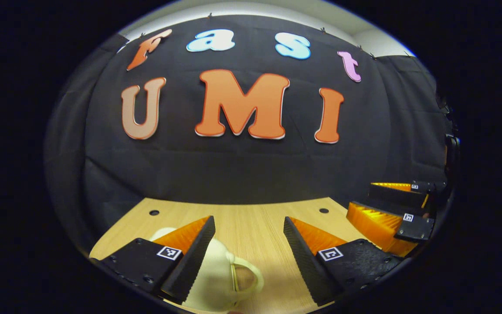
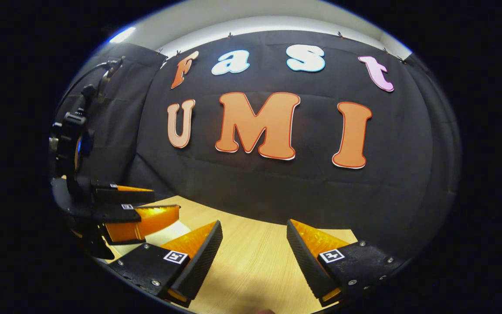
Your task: First open the suitcase, pack the skin care products into it, and then close the suitcase.
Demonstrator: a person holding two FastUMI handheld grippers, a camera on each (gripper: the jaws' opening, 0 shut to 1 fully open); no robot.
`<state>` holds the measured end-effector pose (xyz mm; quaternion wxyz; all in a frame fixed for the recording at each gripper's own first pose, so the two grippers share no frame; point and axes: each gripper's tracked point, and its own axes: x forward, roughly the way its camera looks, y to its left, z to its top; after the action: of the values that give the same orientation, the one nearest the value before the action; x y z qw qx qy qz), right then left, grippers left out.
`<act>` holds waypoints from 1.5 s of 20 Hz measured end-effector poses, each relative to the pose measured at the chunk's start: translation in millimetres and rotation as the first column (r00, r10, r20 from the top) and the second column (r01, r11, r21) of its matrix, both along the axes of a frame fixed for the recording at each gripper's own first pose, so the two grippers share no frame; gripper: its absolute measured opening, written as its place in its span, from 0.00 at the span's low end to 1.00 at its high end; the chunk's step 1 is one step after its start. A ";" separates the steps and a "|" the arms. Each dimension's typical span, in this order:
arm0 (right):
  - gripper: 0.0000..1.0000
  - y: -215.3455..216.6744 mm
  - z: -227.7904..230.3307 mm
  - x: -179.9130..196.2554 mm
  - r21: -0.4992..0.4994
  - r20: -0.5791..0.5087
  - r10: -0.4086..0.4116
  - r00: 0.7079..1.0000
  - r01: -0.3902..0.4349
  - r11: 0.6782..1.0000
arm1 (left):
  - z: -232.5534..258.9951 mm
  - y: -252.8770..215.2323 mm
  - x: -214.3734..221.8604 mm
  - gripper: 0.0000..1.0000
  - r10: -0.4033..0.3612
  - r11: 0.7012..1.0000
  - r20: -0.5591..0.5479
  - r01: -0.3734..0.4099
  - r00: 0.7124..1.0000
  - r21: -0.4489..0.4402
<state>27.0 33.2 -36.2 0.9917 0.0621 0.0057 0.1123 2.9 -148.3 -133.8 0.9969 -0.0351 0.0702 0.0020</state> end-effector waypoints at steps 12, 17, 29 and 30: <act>0.95 -14.9 9.1 0.0 0.010 0.040 -0.034 0.999 0.034 0.999 | 18.6 7.9 -4.9 0.98 0.012 0.999 0.058 -0.014 0.998 0.045; 0.95 -24.7 12.7 2.7 0.002 0.066 -0.068 0.996 0.068 0.998 | 16.3 10.4 -3.8 0.97 0.023 0.999 0.052 -0.025 0.998 0.043; 0.95 -6.1 26.4 5.1 0.019 0.091 -0.100 0.991 0.099 0.995 | 6.2 23.2 -2.6 0.96 -0.024 0.991 0.037 0.019 0.999 0.133; 0.95 -2.0 27.1 6.4 0.017 0.090 -0.105 0.990 0.104 0.994 | 6.1 25.8 -2.9 0.96 -0.031 0.991 0.039 0.025 0.999 0.132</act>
<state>33.5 31.2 -9.1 0.9951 0.0631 -0.0432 0.0629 0.0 -122.5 -127.8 0.9982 0.0314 0.0501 -0.0082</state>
